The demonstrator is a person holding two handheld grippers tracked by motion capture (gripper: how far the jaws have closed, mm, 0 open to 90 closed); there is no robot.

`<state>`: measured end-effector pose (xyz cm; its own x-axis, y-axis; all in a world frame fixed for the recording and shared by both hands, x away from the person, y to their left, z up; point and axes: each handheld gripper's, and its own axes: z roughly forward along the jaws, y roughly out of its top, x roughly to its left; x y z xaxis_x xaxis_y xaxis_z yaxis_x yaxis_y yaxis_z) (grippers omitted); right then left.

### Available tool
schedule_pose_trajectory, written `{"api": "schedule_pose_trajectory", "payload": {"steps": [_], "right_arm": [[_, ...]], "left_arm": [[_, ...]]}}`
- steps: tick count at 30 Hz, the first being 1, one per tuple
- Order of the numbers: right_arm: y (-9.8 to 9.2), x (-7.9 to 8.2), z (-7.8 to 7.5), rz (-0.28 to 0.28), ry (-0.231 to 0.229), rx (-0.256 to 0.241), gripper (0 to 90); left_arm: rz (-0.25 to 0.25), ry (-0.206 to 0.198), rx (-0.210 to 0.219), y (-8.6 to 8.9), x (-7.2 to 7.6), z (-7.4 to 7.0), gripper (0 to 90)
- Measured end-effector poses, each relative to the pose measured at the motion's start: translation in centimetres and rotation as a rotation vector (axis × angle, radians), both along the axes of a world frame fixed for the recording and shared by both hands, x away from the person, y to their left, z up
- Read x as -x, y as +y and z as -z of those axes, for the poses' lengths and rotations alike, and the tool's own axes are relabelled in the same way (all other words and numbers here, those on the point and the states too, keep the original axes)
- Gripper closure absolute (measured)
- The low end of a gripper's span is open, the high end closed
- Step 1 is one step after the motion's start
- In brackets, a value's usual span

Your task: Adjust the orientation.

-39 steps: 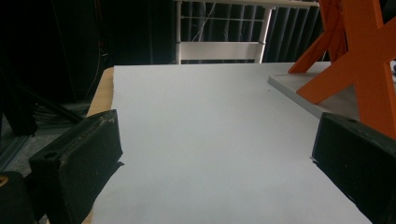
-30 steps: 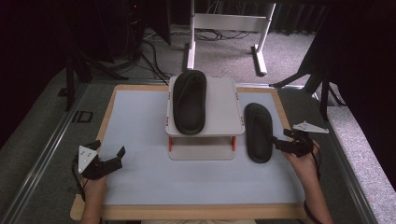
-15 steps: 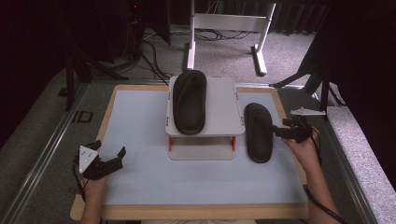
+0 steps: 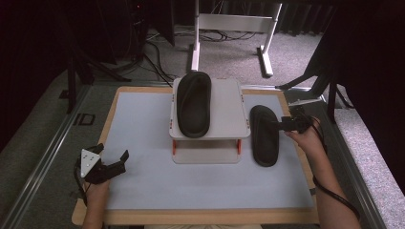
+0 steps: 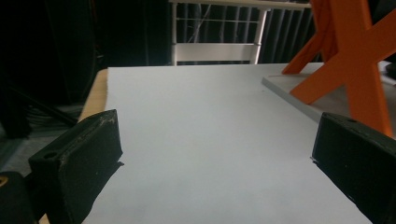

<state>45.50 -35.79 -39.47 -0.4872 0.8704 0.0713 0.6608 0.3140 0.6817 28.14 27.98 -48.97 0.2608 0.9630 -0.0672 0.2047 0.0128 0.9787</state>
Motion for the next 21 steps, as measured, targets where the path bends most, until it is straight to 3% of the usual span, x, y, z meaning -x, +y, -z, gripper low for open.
{"api": "schedule_pose_trajectory", "payload": {"steps": [6, 14, 21], "right_arm": [[0.4, -1.7, 0.2, -0.007, 0.053, 0.055, 34.0], [0.9, -3.9, 0.3, -0.002, 0.126, 0.083, 40.1], [1.9, -5.8, 0.2, 0.013, 0.177, 0.143, 47.3]], "left_arm": [[0.0, -0.001, -0.004, -0.1, 0.0, 0.0, 1.1], [0.005, 0.004, -0.006, -0.2, 0.0, 0.0, 1.1], [0.004, 0.002, -0.001, -0.2, 0.0, 0.0, 1.2]]}}
